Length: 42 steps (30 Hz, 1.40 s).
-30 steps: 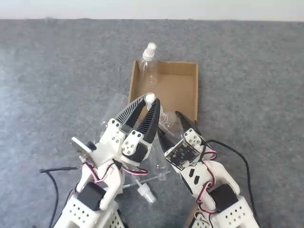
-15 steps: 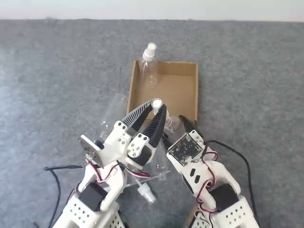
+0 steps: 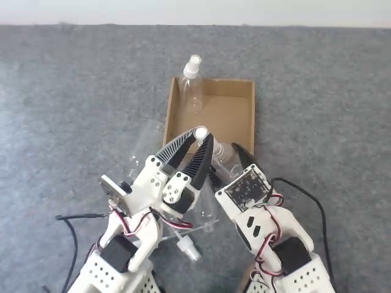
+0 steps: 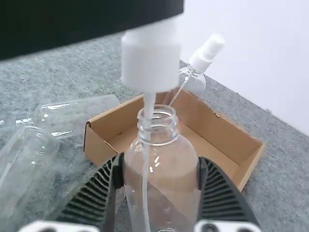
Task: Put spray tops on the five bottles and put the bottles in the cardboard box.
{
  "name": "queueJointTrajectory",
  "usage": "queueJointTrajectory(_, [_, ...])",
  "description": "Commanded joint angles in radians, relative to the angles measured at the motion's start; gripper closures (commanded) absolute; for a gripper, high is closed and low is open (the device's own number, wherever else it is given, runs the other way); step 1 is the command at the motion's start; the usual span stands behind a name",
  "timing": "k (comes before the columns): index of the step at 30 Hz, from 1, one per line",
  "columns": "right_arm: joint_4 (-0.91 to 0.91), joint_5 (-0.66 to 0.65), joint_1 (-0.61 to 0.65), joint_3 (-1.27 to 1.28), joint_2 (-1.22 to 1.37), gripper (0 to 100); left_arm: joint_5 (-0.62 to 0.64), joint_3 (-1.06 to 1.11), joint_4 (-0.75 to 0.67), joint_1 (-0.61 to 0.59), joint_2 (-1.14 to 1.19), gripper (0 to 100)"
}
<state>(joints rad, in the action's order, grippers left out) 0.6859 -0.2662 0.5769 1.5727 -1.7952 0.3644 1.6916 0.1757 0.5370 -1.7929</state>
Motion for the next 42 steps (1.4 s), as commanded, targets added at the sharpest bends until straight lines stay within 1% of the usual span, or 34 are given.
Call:
queueJointTrajectory(1, [0.002,0.011,0.022,-0.095,-0.022,89.8,-0.005,-0.005,0.006,0.009,0.003,99])
queueJointTrajectory(7, [0.001,0.011,0.030,-0.104,-0.022,89.8,-0.005,-0.005,0.031,0.009,0.003,99])
queueJointTrajectory(20, [0.002,0.011,0.045,-0.140,-0.022,89.8,-0.005,-0.005,0.035,0.009,0.003,99])
queueJointTrajectory(22, [0.022,0.011,0.065,-0.146,-0.022,89.8,-0.005,-0.005,0.035,0.009,0.003,99])
queueJointTrajectory(26, [0.042,0.011,0.062,-0.175,-0.022,89.8,-0.005,-0.005,0.035,0.009,0.003,99])
queueJointTrajectory(42, [0.002,0.021,0.061,-0.176,-0.022,89.8,-0.005,-0.005,0.034,0.009,-0.005,99])
